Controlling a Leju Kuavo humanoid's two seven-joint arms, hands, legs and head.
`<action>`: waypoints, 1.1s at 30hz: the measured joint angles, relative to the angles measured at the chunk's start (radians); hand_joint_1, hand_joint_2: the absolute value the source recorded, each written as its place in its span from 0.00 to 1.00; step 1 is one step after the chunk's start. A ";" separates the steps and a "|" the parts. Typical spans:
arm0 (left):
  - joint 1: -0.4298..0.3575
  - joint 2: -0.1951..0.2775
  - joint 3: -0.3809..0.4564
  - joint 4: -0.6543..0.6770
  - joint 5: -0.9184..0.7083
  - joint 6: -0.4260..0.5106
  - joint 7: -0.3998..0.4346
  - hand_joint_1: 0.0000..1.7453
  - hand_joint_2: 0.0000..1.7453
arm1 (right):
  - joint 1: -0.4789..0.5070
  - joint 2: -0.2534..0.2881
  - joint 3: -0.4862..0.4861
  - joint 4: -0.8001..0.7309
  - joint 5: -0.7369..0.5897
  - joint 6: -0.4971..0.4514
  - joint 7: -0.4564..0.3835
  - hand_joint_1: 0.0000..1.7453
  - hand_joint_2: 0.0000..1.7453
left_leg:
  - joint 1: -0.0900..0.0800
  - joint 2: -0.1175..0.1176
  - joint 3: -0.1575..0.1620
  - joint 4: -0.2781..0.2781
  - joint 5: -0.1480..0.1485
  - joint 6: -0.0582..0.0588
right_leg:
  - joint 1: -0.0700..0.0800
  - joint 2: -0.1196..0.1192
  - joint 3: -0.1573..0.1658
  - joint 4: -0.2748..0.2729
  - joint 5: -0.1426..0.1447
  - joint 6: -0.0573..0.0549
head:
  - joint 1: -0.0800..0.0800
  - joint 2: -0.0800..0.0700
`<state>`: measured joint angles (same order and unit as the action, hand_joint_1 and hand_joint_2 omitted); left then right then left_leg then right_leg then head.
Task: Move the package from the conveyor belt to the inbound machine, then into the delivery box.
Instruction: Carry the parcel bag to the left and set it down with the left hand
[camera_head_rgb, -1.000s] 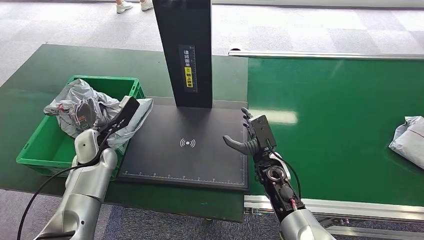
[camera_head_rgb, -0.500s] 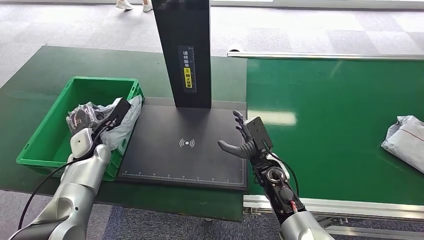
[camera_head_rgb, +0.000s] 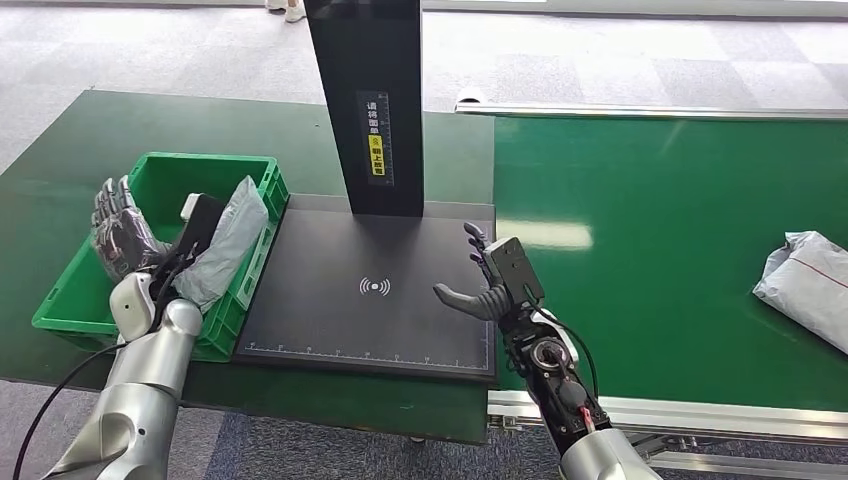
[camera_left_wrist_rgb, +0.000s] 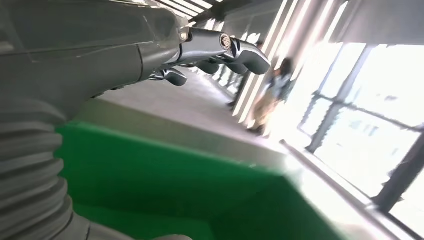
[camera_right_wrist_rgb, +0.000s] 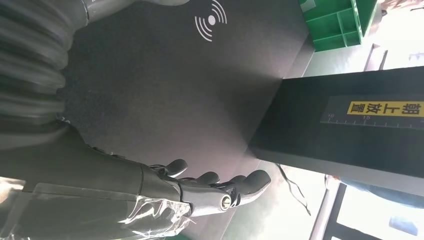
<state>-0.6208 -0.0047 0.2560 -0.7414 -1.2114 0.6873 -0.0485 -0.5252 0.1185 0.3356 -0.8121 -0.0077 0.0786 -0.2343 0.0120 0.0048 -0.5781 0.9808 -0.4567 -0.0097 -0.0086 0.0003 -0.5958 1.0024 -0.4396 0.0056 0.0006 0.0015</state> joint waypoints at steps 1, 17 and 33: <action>0.012 -0.017 0.036 -0.052 0.011 0.005 -0.096 0.00 0.75 | 0.000 -0.001 0.003 0.000 -0.001 -0.001 -0.001 0.00 1.00 | 0.000 0.000 -0.001 0.000 0.000 0.000 | 0.000 0.000 -0.001 0.000 0.000 0.000 | 0.000 0.000; 0.106 -0.278 0.339 -0.803 0.332 0.009 -0.648 0.00 0.00 | -0.007 -0.002 0.040 0.003 -0.018 0.006 -0.046 0.00 1.00 | 0.000 -0.001 -0.003 0.000 0.000 0.000 | 0.000 0.000 -0.002 0.000 0.000 0.000 | 0.000 0.000; 0.334 -0.257 -0.090 -0.991 1.096 -0.086 -0.652 0.00 1.00 | -0.012 -0.006 0.025 -0.058 -0.091 -0.059 -0.119 0.00 1.00 | 0.000 -0.002 -0.003 0.000 -0.001 0.000 | 0.000 -0.001 -0.002 -0.001 -0.001 0.000 | 0.000 0.000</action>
<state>-0.2866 -0.2620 0.1662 -1.7322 -0.1158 0.6010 -0.7007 -0.5368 0.1123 0.3609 -0.8699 -0.0986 0.0192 -0.3536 0.0115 0.0027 -0.5813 0.9809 -0.4573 -0.0094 -0.0091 -0.0005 -0.5976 1.0017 -0.4402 0.0061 0.0008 0.0015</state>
